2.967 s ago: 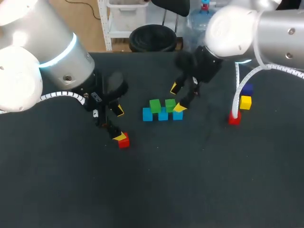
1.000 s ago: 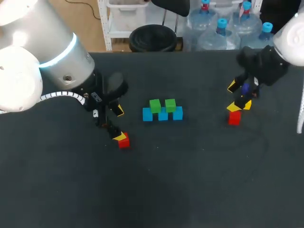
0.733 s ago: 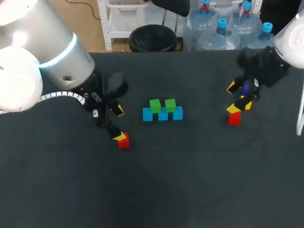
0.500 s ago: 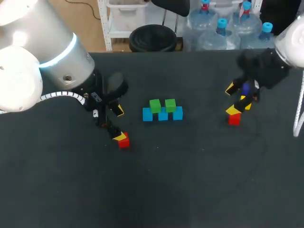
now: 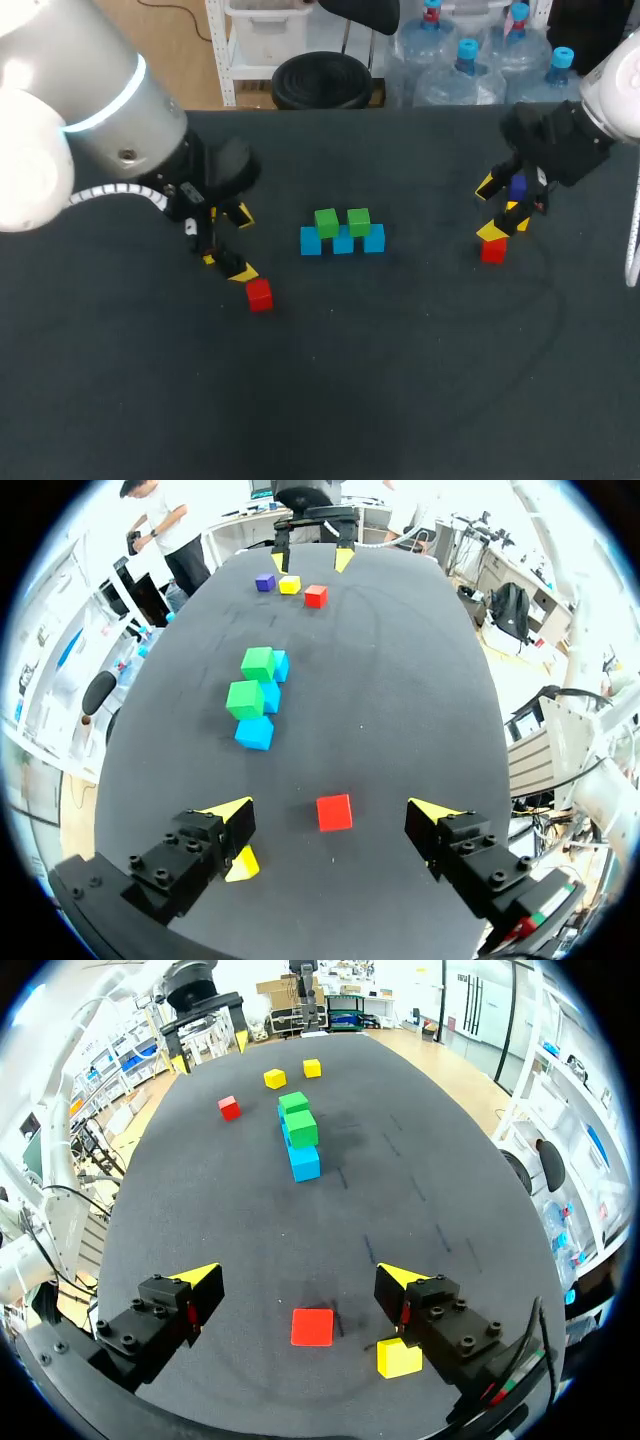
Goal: Place the blue cubes, place green cubes on the blue cubes, place the yellow cubes on the green cubes, then place the red cubes on the yellow cubes, and place purple cube on the red cubes.
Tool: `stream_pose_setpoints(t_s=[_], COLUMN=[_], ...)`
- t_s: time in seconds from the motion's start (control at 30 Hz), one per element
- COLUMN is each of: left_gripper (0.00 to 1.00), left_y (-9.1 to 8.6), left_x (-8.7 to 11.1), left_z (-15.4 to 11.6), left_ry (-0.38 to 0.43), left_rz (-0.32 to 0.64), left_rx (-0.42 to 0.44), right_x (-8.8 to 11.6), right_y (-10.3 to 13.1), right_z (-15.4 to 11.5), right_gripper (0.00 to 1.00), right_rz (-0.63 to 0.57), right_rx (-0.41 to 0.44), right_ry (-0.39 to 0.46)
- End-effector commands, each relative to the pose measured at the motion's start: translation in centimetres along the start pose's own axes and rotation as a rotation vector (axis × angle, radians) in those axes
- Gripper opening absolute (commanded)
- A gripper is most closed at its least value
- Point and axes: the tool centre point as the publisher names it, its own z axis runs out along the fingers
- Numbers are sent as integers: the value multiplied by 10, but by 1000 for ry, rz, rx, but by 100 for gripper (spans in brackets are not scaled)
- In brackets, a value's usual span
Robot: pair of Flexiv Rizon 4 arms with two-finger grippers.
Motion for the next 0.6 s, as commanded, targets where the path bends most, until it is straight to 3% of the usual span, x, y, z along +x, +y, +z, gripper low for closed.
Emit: stream_pose_setpoints(t_s=[0.03, 0.33, 0.6], left_gripper=[100, 100, 100], left_y=[-10, -16, -17], left_x=[11, 34, 36], left_z=[-17, -13, -3], left_ry=[23, 83, 54], left_rz=[-67, -228, -274], left_rx=[-51, -123, -137], right_x=[0, 0, 0], right_y=[0, 0, 0], right_z=[0, 0, 0], right_gripper=[100, 100, 100], right_rz=[-1, -1, -1], right_rx=[-1, -1, -1], right_ry=[-2, -2, -2])
